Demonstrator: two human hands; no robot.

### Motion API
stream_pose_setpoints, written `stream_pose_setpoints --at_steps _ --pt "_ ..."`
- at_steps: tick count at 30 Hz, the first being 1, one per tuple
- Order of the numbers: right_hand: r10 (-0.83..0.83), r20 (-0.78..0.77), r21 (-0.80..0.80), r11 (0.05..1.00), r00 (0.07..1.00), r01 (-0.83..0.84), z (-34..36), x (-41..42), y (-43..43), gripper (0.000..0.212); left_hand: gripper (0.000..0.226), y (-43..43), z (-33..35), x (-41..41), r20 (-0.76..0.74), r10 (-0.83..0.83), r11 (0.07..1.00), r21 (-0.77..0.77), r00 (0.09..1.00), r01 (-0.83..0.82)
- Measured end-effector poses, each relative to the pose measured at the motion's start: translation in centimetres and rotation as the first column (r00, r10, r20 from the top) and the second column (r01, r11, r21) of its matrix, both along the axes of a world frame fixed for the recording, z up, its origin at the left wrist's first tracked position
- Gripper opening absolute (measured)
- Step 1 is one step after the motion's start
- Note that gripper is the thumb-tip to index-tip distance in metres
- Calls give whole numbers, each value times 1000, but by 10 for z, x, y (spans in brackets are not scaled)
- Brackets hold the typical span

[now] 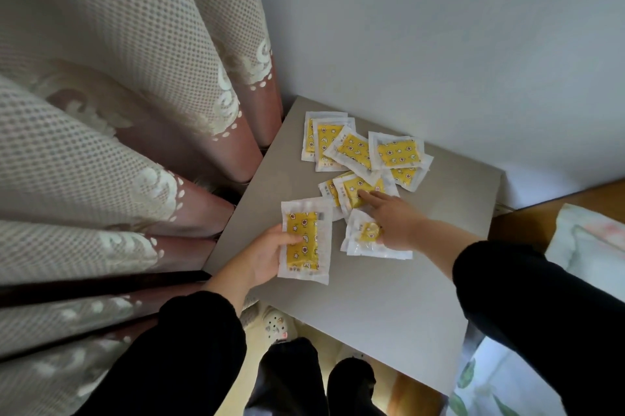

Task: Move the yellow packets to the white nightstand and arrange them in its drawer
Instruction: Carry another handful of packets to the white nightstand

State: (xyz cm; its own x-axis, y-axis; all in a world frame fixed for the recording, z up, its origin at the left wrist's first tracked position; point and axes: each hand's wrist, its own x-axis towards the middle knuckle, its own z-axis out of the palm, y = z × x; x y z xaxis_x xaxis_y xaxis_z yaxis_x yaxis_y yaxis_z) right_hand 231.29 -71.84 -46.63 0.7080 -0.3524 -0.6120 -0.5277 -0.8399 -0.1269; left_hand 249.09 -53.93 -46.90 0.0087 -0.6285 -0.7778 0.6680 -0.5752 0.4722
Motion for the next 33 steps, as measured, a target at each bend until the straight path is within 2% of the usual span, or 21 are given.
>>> stream_pose_setpoints --at_steps 3,7,10,13,15,19,21,24,28,32,33 --pt "-62 8 40 997 998 62 -6 -12 11 71 18 -7 1 -2 -26 69 997 -17 997 -70" --pt "-68 -27 62 996 997 70 -2 -38 27 71 13 -19 -1 -3 81 115 993 -10 990 -115" --pt "-107 -61 73 991 992 112 7 -50 29 63 11 -24 0 -3 267 9 1000 5 964 -11" --pt "-68 -12 -2 998 998 68 13 -50 17 51 11 -32 4 -2 452 -159 987 46 878 155" --pt "-42 22 -54 998 999 44 12 -45 9 44 12 -38 6 -3 514 -230 971 70 826 227" --pt "-165 -13 -68 984 986 164 2 -35 4 48 14 -48 7 -5 586 -275 956 88 762 278" --pt "-264 -65 -80 963 962 259 -3 -36 6 41 15 -51 4 -5 661 -341 933 150 669 328" --pt "-389 -125 -45 921 913 386 -6 -44 11 36 18 -60 1 -9 742 -465 858 241 483 454" --pt "-370 -133 -101 928 919 359 -9 -51 18 30 29 -83 -9 -20 816 -488 770 237 308 592" --pt "-362 -113 -141 928 925 346 -12 -59 23 33 38 -105 -19 -32 876 -481 697 370 19 614" --pt "-351 -98 -149 930 931 335 -13 -62 24 33 38 -108 -20 -34 874 -484 690 399 -24 604"
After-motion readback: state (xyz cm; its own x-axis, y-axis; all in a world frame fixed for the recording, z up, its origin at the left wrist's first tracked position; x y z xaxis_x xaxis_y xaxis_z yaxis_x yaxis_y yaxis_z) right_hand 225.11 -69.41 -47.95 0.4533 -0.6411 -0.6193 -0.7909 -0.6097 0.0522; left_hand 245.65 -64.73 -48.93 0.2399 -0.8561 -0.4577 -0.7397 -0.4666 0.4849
